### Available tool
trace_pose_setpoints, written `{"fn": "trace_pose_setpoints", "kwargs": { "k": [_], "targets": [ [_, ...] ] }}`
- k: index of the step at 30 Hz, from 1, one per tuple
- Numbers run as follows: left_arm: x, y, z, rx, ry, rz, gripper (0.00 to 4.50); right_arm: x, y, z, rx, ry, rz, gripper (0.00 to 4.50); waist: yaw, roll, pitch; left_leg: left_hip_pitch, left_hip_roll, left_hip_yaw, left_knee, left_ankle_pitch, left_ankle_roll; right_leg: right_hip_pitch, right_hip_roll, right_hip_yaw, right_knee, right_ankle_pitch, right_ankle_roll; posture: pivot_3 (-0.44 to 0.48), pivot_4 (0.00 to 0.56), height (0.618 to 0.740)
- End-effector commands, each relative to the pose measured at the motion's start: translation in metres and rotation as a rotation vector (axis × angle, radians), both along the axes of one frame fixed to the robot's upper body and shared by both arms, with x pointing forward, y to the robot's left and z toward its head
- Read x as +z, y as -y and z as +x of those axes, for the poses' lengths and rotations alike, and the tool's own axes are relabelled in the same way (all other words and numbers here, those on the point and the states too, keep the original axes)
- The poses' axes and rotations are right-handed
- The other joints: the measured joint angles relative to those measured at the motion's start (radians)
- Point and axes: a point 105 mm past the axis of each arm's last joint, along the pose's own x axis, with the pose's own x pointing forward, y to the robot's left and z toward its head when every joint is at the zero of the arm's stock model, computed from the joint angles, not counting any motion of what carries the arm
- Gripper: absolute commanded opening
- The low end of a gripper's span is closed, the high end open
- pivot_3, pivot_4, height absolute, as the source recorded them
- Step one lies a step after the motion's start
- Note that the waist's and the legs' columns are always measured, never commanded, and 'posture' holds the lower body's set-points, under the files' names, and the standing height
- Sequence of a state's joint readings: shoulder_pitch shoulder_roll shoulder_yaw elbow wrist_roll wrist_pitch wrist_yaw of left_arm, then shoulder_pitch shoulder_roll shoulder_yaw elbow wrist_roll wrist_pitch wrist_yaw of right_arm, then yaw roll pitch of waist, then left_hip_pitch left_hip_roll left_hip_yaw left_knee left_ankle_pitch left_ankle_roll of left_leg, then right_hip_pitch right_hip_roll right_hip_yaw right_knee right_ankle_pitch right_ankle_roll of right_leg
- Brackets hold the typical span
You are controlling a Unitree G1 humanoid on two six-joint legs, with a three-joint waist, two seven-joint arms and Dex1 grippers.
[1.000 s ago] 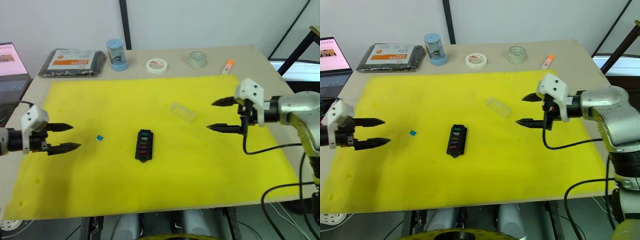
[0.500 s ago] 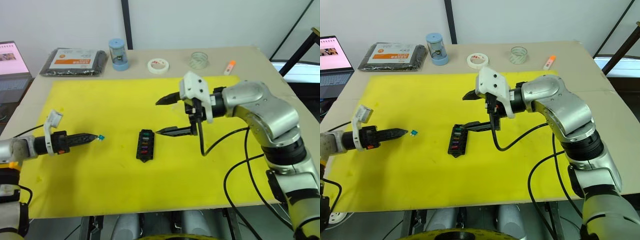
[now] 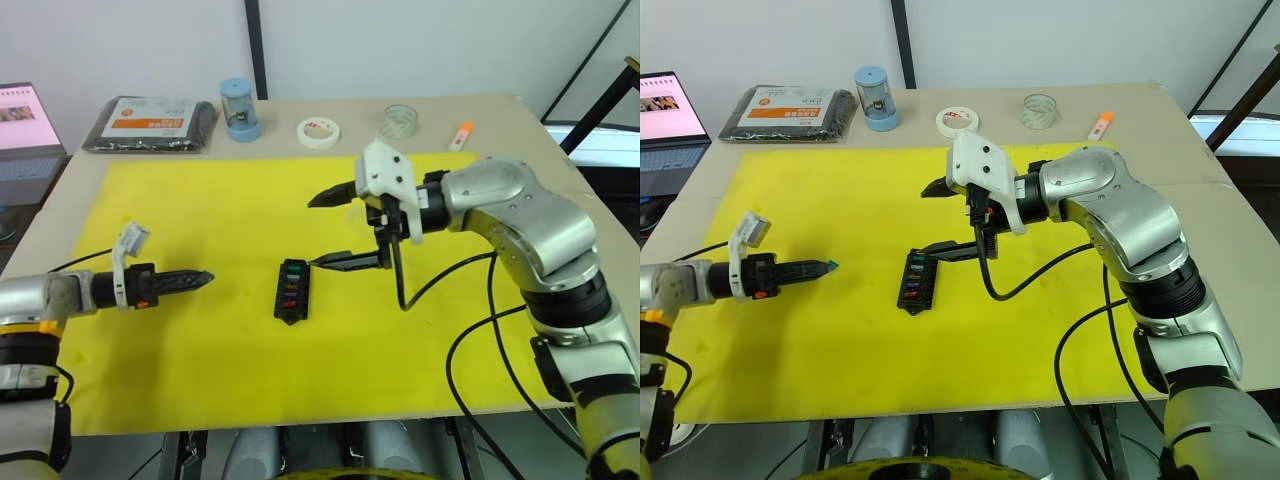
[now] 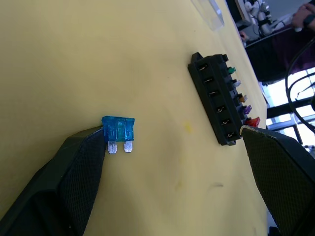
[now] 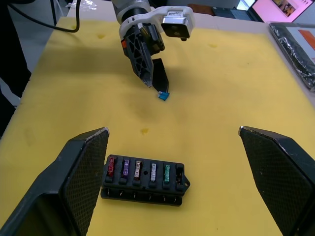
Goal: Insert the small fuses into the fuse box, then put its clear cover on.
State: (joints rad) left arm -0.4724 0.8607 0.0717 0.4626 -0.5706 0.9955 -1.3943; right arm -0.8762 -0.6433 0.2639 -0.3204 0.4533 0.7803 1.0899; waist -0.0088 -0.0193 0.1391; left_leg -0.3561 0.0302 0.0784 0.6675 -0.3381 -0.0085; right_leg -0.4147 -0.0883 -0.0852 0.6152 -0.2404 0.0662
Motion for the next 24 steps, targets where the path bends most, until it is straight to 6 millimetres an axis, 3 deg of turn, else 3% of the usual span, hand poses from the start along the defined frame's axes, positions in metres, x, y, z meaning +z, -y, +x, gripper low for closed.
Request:
{"fn": "trace_pose_setpoints", "kwargs": {
  "k": [1, 5, 8, 13, 19, 22, 24],
  "targets": [
    [-0.010, 0.005, -0.001, -0.017, -0.041, 0.005, 4.50, 0.008, -0.004, -0.006, 0.023, 0.042, 0.012, 4.47, 0.000, 0.000, 0.000, 0.000, 0.000, 0.000, 0.000, 0.000, 0.000, 0.000, 0.000, 0.000, 0.000, 0.000, 0.000, 0.000, 0.150, 0.740],
    [-0.009, 0.000, 0.004, 0.022, -0.037, 0.009, 4.50, 0.007, -0.004, -0.008, 0.023, 0.040, 0.011, 4.47, 0.001, 0.000, 0.000, 0.001, 0.000, 0.000, 0.000, 0.000, 0.000, 0.001, 0.000, 0.000, 0.000, 0.000, 0.000, 0.000, 0.150, 0.740],
    [-0.009, -0.005, 0.007, 0.053, -0.039, 0.007, 3.91, 0.006, -0.005, -0.008, 0.024, 0.039, 0.009, 4.50, -0.001, 0.000, 0.000, 0.001, 0.000, 0.000, 0.000, 0.000, 0.000, 0.001, 0.000, 0.000, 0.000, 0.000, 0.000, 0.000, 0.150, 0.740],
    [-0.012, -0.009, 0.003, 0.063, -0.064, 0.000, 2.25, 0.005, -0.006, -0.008, 0.031, 0.042, 0.004, 4.50, -0.003, 0.000, 0.000, 0.000, 0.000, 0.000, 0.000, 0.000, 0.000, 0.000, 0.000, 0.000, 0.000, 0.000, 0.000, 0.000, 0.150, 0.740],
    [-0.013, -0.013, 0.002, 0.089, -0.067, -0.004, 2.25, 0.004, -0.007, -0.009, 0.038, 0.044, -0.003, 4.50, -0.004, 0.000, 0.000, 0.001, 0.000, 0.000, 0.000, 0.000, 0.000, 0.000, 0.000, 0.000, 0.000, 0.000, 0.000, 0.000, 0.150, 0.740],
    [-0.014, -0.016, 0.002, 0.103, -0.063, 0.002, 1.60, 0.003, -0.007, -0.008, 0.041, 0.044, -0.007, 4.50, -0.005, 0.000, 0.000, 0.001, 0.000, 0.000, 0.000, 0.000, 0.000, 0.000, 0.000, 0.000, 0.000, 0.000, 0.000, 0.000, 0.150, 0.740],
    [-0.014, -0.016, 0.000, 0.099, -0.065, -0.003, 0.92, 0.003, -0.007, -0.008, 0.041, 0.044, -0.008, 4.50, -0.006, 0.000, 0.000, 0.000, 0.000, 0.000, 0.000, 0.000, 0.000, 0.000, 0.000, 0.000, 0.000, 0.000, 0.000, 0.000, 0.150, 0.740]
  ]
}}
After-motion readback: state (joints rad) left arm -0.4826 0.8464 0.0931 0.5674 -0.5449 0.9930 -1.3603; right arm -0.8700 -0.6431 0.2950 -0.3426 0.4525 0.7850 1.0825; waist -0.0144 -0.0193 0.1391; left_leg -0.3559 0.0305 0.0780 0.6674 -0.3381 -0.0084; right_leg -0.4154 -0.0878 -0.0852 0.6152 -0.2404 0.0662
